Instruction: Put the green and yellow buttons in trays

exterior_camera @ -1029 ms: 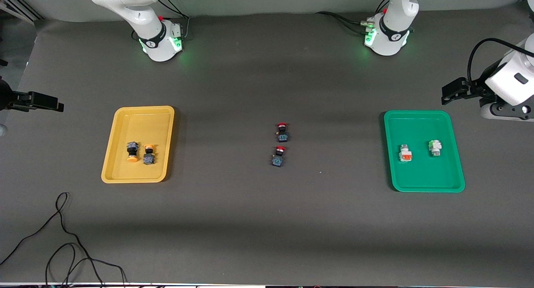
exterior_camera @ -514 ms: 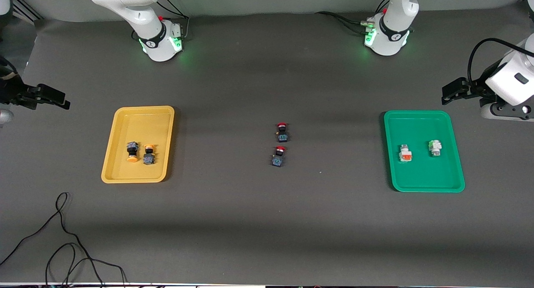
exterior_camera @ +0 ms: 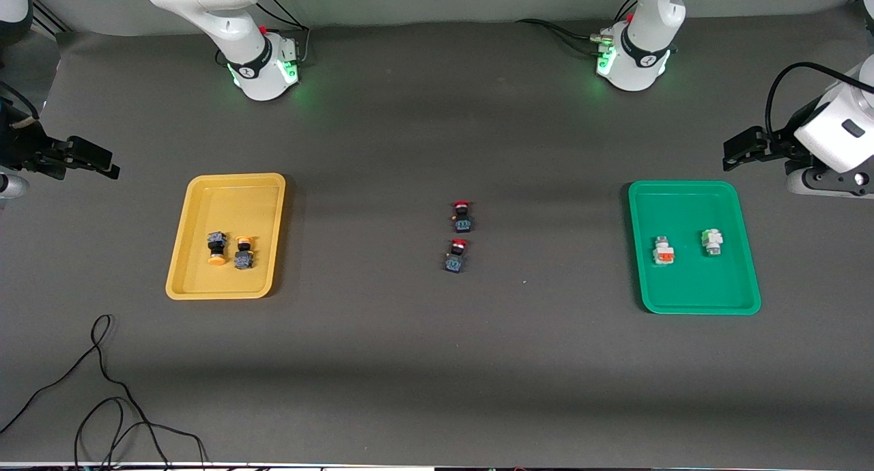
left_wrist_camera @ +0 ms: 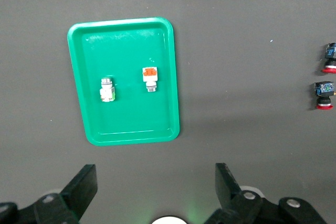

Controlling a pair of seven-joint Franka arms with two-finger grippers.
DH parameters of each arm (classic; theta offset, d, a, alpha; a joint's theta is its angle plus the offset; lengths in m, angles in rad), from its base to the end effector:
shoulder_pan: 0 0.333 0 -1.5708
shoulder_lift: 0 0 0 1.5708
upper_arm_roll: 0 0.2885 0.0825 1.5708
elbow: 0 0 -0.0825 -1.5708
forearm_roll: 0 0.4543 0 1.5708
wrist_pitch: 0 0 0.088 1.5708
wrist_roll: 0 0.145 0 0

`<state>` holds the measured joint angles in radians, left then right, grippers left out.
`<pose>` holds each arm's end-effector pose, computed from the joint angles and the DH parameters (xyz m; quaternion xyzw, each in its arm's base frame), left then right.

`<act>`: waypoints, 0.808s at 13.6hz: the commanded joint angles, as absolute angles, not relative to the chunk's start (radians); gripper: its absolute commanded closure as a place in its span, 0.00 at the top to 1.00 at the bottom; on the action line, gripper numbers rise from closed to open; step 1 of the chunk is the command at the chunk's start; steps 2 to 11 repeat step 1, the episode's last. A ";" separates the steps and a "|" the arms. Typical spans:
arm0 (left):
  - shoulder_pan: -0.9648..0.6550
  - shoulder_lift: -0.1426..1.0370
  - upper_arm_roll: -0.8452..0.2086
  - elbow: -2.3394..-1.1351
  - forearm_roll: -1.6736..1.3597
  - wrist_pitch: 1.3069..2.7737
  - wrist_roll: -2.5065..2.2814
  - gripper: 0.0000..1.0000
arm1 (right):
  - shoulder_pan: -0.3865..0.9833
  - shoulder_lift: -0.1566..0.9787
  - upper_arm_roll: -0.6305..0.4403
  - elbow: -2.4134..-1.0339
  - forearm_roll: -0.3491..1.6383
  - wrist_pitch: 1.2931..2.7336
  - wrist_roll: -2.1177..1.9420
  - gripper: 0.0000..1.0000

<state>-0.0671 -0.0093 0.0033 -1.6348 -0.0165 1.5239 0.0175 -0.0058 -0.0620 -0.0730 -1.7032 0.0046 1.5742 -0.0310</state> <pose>0.6094 -0.0414 0.5266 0.9979 -0.0406 -0.0510 0.0071 0.5997 -0.0475 0.5257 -0.9991 0.0238 0.0333 0.0064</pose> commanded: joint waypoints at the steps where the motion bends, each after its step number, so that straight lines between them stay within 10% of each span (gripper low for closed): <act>1: -0.077 -0.023 0.011 -1.632 -0.009 1.497 0.015 1.00 | -0.015 -0.071 -0.064 -1.715 -0.014 1.592 -0.006 1.00; 11: -0.077 -0.023 0.011 -1.632 -0.009 1.497 0.015 1.00 | -0.015 -0.071 -0.064 -1.715 -0.014 1.592 -0.006 1.00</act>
